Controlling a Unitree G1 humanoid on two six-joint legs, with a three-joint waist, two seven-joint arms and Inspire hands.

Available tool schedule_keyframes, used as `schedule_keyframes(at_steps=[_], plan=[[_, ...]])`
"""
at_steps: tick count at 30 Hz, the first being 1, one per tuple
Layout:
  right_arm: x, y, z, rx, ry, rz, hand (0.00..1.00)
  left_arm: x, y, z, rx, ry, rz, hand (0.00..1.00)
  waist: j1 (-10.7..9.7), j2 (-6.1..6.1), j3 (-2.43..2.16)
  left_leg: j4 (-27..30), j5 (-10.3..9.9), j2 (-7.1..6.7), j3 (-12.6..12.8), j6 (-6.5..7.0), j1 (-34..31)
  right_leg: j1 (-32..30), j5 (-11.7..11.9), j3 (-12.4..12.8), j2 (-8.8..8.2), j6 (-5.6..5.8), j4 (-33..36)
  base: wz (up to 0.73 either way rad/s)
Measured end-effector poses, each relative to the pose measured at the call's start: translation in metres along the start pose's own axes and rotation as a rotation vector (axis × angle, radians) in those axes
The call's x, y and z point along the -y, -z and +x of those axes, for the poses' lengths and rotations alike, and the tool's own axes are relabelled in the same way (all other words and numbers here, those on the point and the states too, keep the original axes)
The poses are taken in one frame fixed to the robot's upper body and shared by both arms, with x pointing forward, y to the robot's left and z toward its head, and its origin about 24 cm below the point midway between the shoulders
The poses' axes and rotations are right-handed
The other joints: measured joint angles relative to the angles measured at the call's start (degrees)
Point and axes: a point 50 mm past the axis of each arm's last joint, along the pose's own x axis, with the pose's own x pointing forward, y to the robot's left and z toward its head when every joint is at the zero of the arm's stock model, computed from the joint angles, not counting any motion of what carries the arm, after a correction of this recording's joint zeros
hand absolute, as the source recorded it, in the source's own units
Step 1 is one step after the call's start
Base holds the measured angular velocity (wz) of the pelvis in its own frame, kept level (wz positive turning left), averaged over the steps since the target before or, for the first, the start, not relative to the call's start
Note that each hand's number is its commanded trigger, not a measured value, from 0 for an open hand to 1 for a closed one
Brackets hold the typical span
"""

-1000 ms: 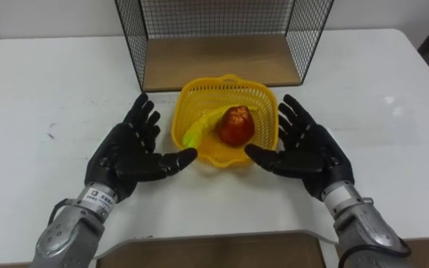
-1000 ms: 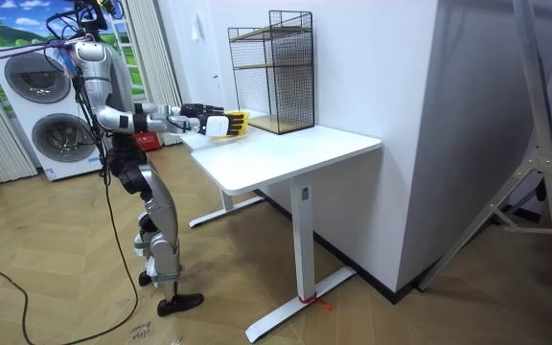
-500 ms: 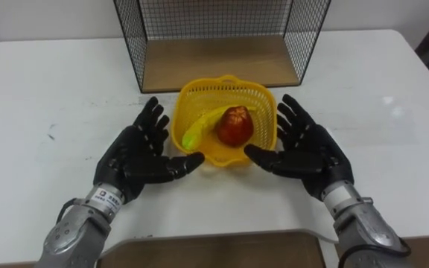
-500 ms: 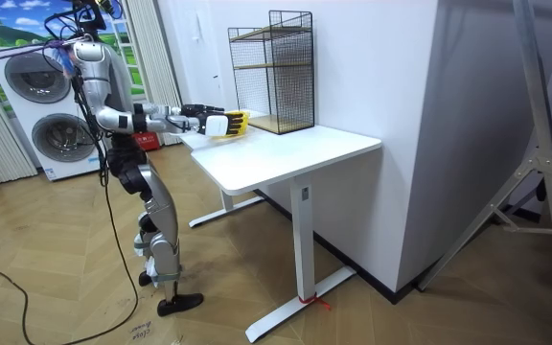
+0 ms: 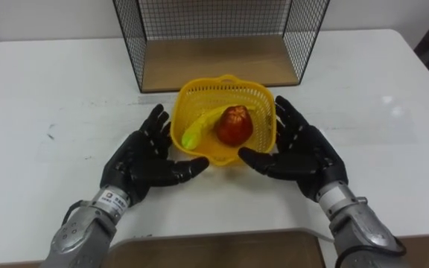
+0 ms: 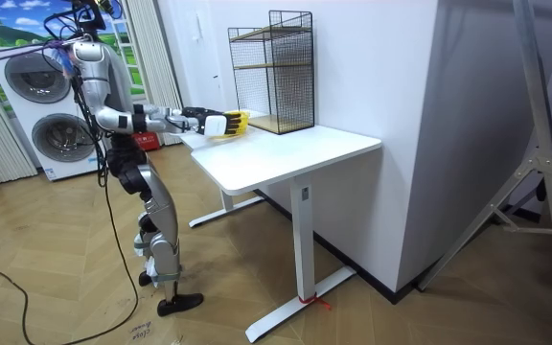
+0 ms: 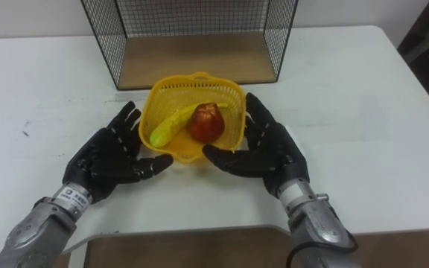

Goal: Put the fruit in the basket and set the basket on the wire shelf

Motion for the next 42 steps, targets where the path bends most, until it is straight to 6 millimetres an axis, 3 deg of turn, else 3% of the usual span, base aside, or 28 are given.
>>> schedule_keyframes(at_steps=[27,42], plan=[[-0.0011,0.0033,0.0037,-0.019,-0.051,-0.003,0.0,0.0053,-0.0026,0.0052,0.006,0.011,0.012,0.0,0.1,-0.04,-0.01,0.5,0.0,-0.2,0.0,0.01,-0.4,-1.0,0.0,1.2,0.05,0.0,0.7,-0.01],[-0.0043,0.0016,0.0062,-0.017,-0.065,-0.024,0.0,0.0056,-0.0045,0.0053,-0.014,0.009,0.126,0.0,0.3,-0.08,-0.15,0.9,0.0,-0.26,-0.1,0.01,-1.3,-2.1,0.0,1.4,-0.06,-0.01,1.4,-0.01]])
